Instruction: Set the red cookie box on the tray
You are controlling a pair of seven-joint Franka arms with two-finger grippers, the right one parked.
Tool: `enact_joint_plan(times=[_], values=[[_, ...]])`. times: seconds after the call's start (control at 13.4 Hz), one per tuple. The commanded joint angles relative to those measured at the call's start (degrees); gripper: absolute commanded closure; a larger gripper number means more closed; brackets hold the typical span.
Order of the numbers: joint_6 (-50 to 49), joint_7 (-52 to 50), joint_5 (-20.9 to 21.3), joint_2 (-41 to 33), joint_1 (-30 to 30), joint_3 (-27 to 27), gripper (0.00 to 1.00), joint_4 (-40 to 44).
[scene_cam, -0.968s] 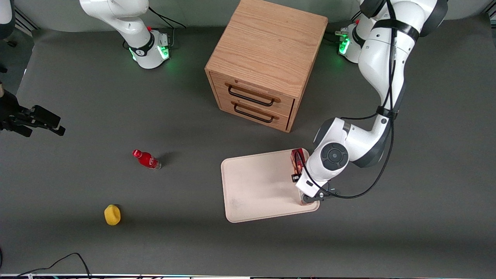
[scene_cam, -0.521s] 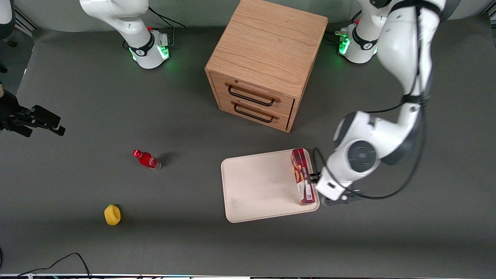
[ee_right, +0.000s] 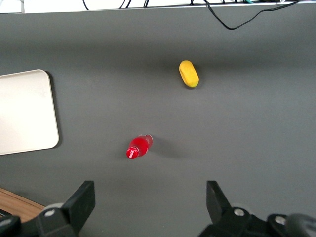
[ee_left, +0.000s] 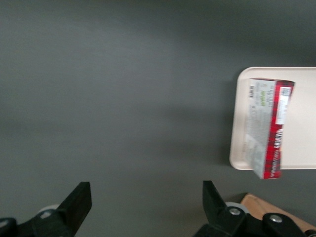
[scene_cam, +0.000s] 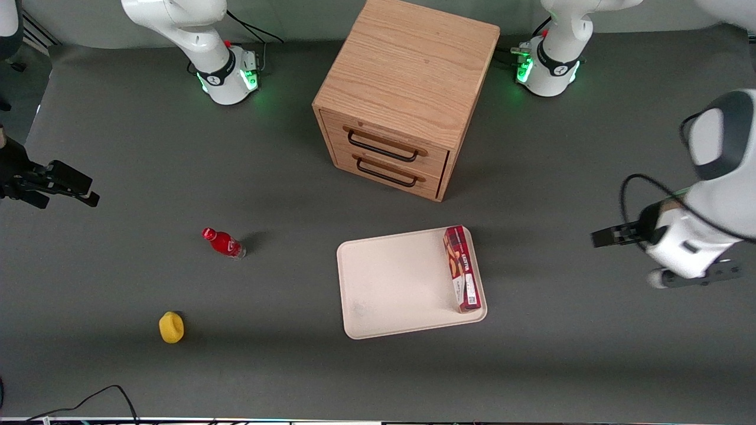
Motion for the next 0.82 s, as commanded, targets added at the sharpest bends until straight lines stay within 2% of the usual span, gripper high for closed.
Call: enact_joint_plan(times=[0.0, 0.3, 0.6, 0.74], values=[[-0.27, 2.88, -0.1, -7.77, 2.99, -0.08, 0.0, -5.21], [-0.36, 2.7, 1.31, -9.01, 3.87, 0.01, 0.0, -4.16], [-0.71, 3.06, 5.61, -7.96, 3.7, -0.08, 0.0, -1.95], [-0.71, 3.06, 5.36, -7.78, 3.52, -0.17, 0.0, -1.95]])
